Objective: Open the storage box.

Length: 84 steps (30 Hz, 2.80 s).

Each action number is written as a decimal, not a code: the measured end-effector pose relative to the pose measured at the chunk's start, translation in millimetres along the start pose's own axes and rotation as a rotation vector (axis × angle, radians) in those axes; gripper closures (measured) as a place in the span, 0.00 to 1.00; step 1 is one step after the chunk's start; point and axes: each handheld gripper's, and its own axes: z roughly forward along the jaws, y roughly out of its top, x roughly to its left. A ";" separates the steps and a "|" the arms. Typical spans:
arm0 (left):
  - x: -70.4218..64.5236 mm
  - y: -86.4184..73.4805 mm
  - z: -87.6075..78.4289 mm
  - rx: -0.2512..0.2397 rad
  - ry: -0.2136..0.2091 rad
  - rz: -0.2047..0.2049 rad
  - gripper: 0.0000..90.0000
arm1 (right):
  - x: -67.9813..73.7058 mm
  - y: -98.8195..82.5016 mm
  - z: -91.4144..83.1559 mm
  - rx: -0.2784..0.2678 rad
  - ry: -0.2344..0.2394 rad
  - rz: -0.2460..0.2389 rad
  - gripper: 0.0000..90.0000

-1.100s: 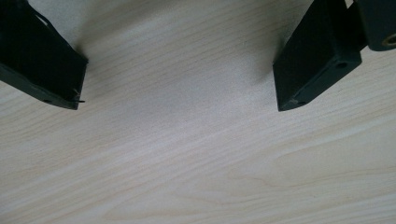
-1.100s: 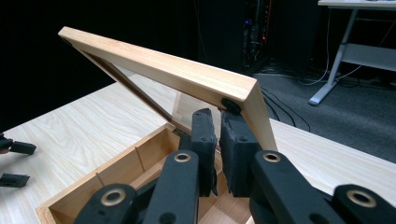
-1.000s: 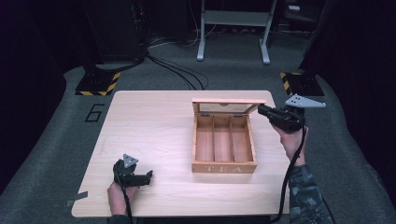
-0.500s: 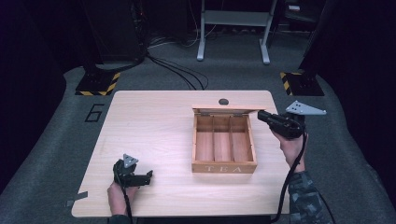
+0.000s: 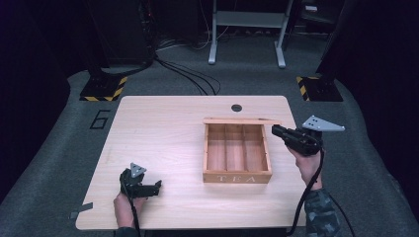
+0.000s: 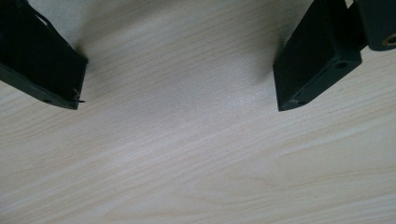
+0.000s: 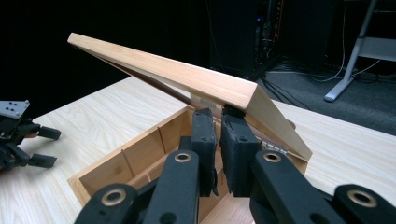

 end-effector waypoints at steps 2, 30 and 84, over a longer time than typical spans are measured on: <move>0.0 0.0 0.0 0.000 0.000 0.000 0.03 | 1.8 -4.5 -1.2 0.000 0.004 -0.001 0.93; 0.0 0.0 0.0 0.000 0.000 0.000 0.03 | 17.6 -83.8 -10.7 0.054 0.039 0.035 0.94; -0.2 0.0 0.1 -0.001 -0.001 0.001 0.03 | 16.1 -159.5 -32.1 0.224 -0.091 0.073 0.81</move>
